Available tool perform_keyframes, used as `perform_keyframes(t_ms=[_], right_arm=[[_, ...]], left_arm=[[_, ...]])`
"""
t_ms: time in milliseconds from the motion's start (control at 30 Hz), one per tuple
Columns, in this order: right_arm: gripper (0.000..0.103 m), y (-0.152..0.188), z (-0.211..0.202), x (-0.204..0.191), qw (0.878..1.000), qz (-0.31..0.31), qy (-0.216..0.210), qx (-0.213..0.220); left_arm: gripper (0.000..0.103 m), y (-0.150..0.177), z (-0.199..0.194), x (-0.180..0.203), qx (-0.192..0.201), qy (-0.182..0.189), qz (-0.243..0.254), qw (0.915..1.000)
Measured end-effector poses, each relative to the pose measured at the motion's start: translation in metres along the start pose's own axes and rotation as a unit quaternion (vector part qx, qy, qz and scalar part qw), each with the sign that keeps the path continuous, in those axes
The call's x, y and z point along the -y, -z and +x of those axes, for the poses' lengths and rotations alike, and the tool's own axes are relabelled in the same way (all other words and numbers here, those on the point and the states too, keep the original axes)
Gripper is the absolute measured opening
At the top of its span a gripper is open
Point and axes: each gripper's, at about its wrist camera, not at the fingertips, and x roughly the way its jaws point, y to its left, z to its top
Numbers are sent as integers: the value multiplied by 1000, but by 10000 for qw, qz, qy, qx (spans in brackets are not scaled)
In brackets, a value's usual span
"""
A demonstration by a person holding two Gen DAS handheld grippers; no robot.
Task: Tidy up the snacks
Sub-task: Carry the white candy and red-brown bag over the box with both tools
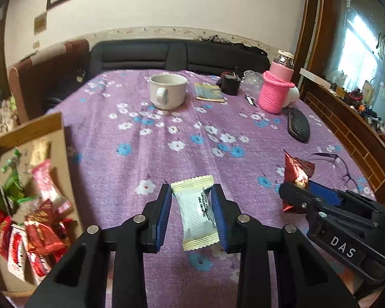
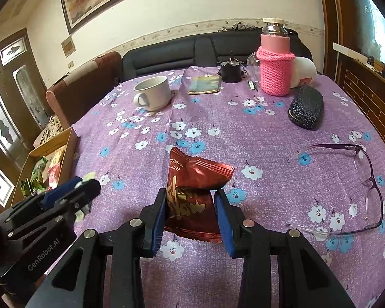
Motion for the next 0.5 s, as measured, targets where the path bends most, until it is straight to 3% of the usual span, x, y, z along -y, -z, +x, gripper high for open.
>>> perform_keyframes(t_ms=[500], right_arm=[[40, -5, -23, -19, 9995, -136, -110, 271]], left_arm=[[31, -6, -51, -16, 665, -617, 68, 9959]])
